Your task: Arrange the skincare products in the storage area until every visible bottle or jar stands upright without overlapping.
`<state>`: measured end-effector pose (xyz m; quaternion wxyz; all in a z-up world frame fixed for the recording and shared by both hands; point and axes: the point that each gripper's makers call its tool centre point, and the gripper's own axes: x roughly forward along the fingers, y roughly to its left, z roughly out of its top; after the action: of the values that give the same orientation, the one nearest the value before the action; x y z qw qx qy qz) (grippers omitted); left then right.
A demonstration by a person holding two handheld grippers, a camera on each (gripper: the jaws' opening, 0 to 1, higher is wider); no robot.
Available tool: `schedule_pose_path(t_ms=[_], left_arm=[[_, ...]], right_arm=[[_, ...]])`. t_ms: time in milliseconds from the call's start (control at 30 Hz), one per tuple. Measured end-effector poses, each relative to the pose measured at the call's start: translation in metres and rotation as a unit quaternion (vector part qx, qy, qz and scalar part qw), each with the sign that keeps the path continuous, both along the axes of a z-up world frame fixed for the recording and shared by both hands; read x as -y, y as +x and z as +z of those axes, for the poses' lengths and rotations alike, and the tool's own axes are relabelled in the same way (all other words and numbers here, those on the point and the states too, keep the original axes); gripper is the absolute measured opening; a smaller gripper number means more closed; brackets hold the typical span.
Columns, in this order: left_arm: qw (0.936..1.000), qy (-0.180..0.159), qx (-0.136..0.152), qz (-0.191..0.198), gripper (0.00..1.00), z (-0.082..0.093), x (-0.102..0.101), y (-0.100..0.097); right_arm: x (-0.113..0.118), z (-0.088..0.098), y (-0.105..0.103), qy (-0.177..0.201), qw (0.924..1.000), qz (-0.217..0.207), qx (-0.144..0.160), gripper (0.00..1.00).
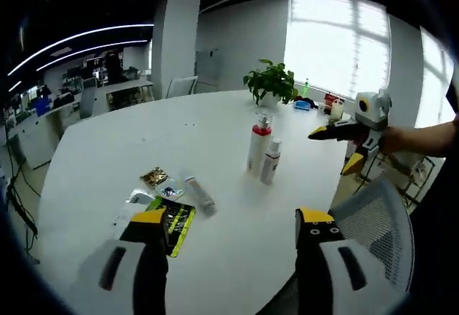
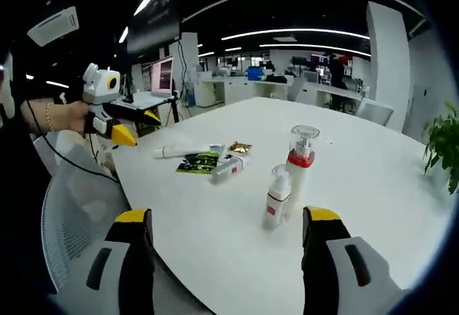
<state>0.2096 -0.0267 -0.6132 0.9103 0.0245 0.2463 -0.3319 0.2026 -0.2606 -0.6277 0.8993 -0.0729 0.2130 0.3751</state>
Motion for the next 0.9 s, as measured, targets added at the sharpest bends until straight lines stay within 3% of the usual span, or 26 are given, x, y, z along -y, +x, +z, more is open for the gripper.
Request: schedule_pose_path(t_ms=[267, 400, 600, 900], left_arm=[[0.9992, -0.001, -0.006, 0.04, 0.75, -0.001, -0.032, -0.016], [0.9983, -0.008, -0.007, 0.057, 0.81, 0.002, -0.04, -0.025], [0.9968, -0.009, -0.007, 0.079, 0.93, 0.002, -0.052, -0.035], [0.9954, -0.007, -0.017, 0.094, 0.97, -0.004, -0.063, -0.038]], right_arm=[[-0.007, 0.003, -0.005, 0.026, 0.9996, -0.012, -0.008, 0.94], [-0.013, 0.001, -0.007, 0.03, 0.9994, -0.014, -0.011, 1.0], [-0.021, -0.006, -0.013, 0.038, 0.9989, -0.012, -0.026, 1.0], [-0.034, -0.013, -0.018, 0.044, 0.9985, -0.005, -0.034, 1.0]])
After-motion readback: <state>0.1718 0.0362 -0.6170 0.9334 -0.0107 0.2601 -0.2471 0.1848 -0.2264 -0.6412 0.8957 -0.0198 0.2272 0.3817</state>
